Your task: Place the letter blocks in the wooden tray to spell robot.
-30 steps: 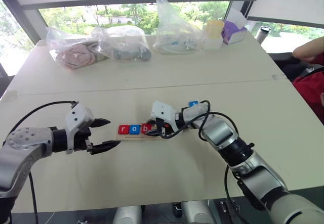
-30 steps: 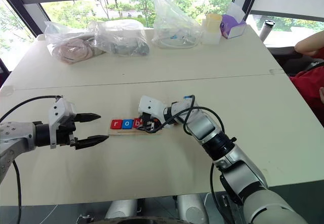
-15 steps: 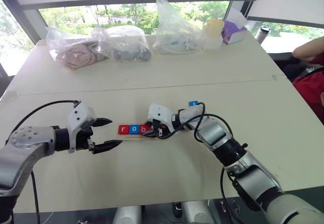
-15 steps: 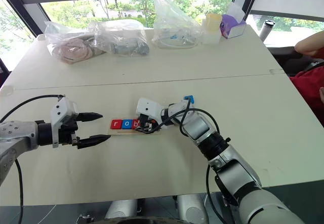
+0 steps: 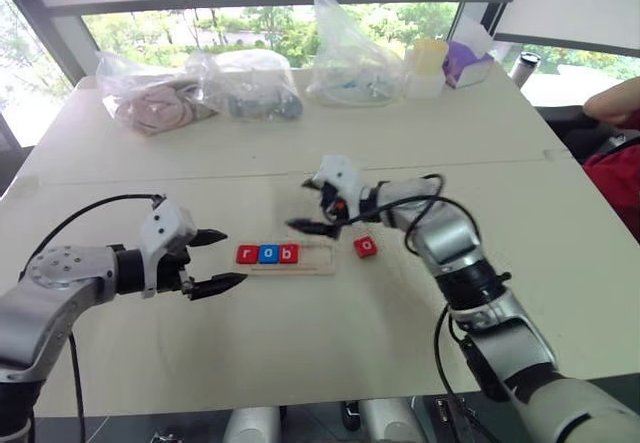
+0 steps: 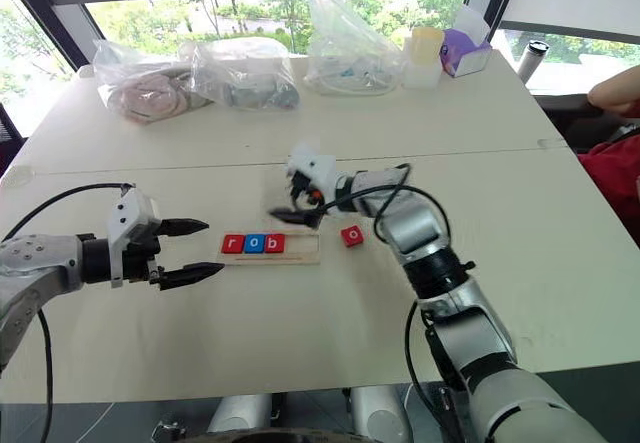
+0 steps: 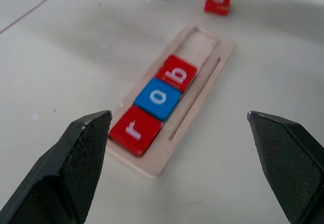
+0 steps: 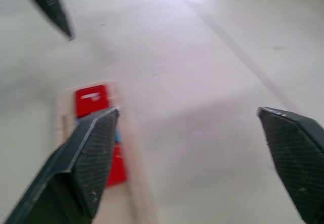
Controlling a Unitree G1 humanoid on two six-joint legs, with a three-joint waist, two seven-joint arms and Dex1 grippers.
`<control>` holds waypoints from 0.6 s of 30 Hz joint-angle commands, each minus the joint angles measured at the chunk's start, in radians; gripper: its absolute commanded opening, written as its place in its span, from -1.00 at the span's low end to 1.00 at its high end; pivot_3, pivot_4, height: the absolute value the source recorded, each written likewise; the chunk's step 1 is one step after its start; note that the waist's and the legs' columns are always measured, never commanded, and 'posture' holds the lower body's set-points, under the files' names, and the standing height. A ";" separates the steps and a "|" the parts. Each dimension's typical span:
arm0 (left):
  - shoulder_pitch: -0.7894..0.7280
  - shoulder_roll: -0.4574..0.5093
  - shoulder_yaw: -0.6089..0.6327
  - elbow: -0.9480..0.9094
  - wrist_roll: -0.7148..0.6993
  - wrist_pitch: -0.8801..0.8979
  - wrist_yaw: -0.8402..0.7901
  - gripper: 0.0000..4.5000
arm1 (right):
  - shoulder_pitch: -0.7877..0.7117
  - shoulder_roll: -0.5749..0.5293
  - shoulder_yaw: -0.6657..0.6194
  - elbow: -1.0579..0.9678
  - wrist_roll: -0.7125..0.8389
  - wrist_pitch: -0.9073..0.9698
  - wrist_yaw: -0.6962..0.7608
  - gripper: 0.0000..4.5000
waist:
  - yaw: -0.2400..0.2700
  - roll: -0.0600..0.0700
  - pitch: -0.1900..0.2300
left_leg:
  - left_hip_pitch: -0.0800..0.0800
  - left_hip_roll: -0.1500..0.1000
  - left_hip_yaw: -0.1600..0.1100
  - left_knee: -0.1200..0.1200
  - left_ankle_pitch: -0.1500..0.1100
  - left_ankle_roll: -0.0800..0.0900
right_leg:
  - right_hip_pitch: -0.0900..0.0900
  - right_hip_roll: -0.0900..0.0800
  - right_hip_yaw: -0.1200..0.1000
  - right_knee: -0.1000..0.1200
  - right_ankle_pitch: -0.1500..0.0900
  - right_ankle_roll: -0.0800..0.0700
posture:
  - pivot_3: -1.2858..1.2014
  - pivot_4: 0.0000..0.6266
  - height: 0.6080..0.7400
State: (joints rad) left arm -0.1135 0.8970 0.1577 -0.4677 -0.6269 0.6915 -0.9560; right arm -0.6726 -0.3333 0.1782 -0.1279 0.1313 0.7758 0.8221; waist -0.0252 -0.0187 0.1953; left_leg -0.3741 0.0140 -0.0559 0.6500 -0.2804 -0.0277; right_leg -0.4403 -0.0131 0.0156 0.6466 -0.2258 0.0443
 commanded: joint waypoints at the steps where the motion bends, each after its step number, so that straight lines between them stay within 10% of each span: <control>1: -0.044 -0.020 -0.040 -0.067 -0.042 0.027 0.012 1.00 | 0.106 -0.026 -0.064 -0.222 0.029 0.186 -0.095 0.97 | 0.006 0.000 0.000 | 0.000 0.000 0.001 0.000 0.000 0.000 | 0.000 0.000 0.001 0.000 0.000 0.000 | 0.03 -0.52 1.00; 12: -0.136 -0.073 -0.151 0.015 0.024 -0.014 0.001 1.00 | 0.302 0.119 -0.096 -0.530 -0.012 0.608 -0.458 0.97 | -0.016 0.000 0.000 | 0.002 0.001 -0.001 0.000 0.001 -0.001 | 0.000 0.004 0.001 0.002 -0.002 -0.002 | 0.03 -0.52 1.00; 18: -0.150 -0.063 -0.166 0.041 0.031 -0.022 -0.040 1.00 | 0.388 -0.148 -0.099 -0.475 0.057 0.147 -0.193 0.97 | -0.017 0.000 0.000 | 0.000 -0.001 0.002 0.000 0.001 -0.001 | 0.000 0.001 0.001 -0.001 -0.003 -0.001 | 0.03 -0.52 1.00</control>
State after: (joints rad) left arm -0.2518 0.8246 -0.0103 -0.4202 -0.5981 0.6863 -0.9818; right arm -0.2800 -0.4571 0.1189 -0.6010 0.1628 1.0627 0.5430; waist -0.0420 -0.0185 0.1955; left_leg -0.3733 0.0123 -0.0537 0.6503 -0.2794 -0.0290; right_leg -0.4397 -0.0122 0.0169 0.6447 -0.2292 0.0447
